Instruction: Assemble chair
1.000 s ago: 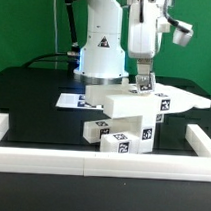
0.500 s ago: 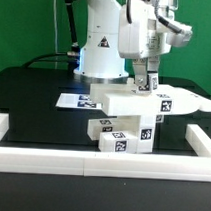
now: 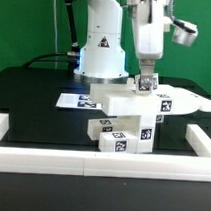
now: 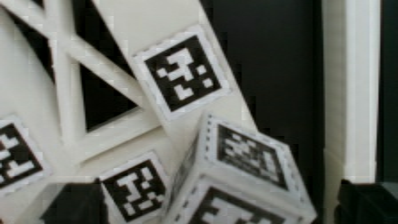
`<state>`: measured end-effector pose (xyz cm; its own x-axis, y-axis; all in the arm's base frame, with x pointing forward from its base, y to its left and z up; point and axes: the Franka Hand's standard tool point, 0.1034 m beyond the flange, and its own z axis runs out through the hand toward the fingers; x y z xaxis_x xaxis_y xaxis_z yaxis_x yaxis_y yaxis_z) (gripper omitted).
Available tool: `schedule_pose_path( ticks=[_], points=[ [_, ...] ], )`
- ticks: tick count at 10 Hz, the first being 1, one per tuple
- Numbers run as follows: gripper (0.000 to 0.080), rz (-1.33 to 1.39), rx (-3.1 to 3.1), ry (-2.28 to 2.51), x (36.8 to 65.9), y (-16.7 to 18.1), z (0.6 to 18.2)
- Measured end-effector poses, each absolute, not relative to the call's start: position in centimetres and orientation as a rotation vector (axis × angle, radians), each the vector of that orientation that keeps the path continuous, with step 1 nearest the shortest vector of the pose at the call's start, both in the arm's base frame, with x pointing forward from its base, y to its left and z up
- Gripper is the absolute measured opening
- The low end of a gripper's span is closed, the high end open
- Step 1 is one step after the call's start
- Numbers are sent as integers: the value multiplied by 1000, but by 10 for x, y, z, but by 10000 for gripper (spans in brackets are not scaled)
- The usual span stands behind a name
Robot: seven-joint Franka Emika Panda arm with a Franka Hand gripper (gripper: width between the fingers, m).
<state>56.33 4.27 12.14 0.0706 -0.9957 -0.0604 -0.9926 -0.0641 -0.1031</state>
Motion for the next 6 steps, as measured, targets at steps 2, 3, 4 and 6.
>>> schedule_pose_path(
  ticks=[2, 3, 4, 6],
  points=[
    [649, -50, -2380, 1870, 565, 45, 122],
    [649, -59, -2473, 1752, 565, 46, 122],
    [649, -65, -2566, 1623, 564, 46, 122],
    [649, -66, -2735, 1370, 564, 45, 122]
  ],
)
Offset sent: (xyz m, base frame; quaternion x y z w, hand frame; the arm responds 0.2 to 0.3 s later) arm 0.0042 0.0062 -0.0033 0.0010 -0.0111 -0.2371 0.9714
